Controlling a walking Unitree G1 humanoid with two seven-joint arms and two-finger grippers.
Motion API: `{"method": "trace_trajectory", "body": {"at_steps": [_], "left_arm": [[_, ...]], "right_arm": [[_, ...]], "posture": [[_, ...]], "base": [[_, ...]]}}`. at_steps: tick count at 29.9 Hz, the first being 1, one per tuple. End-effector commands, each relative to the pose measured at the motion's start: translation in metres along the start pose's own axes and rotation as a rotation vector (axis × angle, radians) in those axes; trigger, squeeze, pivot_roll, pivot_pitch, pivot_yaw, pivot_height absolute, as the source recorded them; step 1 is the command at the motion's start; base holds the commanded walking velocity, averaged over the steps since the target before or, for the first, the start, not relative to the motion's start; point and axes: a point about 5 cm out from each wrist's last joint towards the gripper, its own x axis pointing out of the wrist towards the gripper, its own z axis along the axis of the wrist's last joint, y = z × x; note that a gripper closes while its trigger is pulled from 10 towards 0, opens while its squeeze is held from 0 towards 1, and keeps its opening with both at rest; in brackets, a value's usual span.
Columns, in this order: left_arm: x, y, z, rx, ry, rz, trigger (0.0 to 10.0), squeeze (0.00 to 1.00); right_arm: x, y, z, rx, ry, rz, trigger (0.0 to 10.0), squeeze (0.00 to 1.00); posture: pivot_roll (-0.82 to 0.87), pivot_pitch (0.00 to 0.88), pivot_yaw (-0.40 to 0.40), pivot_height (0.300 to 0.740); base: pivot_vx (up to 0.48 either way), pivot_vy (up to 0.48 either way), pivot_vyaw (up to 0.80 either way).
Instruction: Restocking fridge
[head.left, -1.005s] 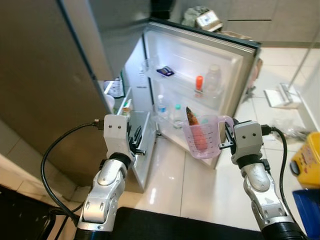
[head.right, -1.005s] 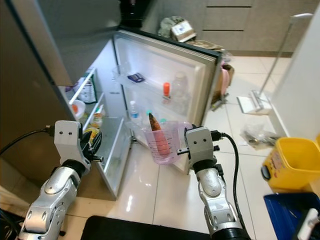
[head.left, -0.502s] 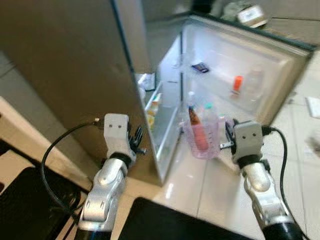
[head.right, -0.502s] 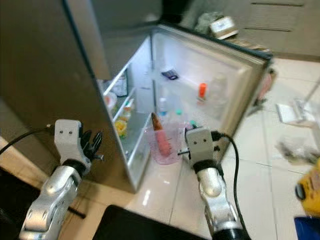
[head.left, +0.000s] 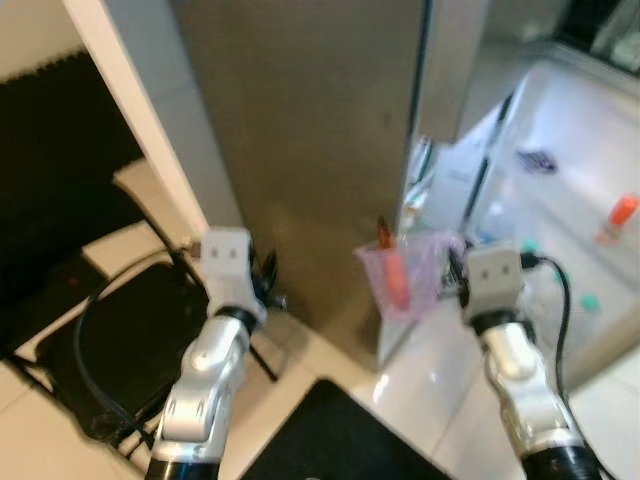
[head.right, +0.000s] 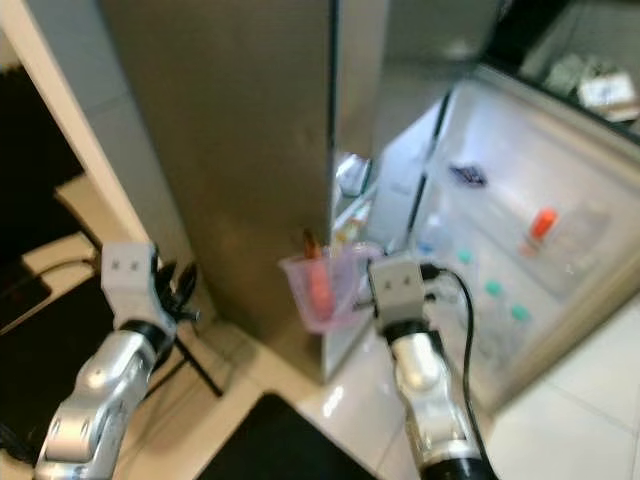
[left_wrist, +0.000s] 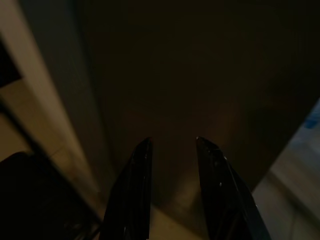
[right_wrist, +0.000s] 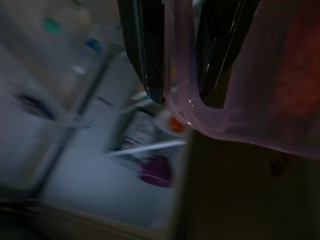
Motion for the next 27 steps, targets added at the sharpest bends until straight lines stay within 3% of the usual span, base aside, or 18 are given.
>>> {"method": "trace_trajectory", "body": {"at_steps": [1, 27], "left_arm": [[-0.0008, -0.0005, -0.0036, 0.005, 0.018, -0.001, 10.0, 0.00], [0.0030, -0.0048, -0.0054, 0.012, 0.048, -0.003, 10.0, 0.00]], "right_arm": [[-0.0009, -0.0029, -0.0005, -0.007, 0.002, -0.010, 10.0, 0.00], [-0.0017, -0.0049, -0.0027, -0.012, 0.012, -0.025, 10.0, 0.00]], "posture": [[-0.08, 0.144, 0.031, 0.740], [-0.08, 0.140, 0.033, 0.740]], "base": [[0.000, 0.000, 0.79], [0.000, 0.000, 0.78]]}}
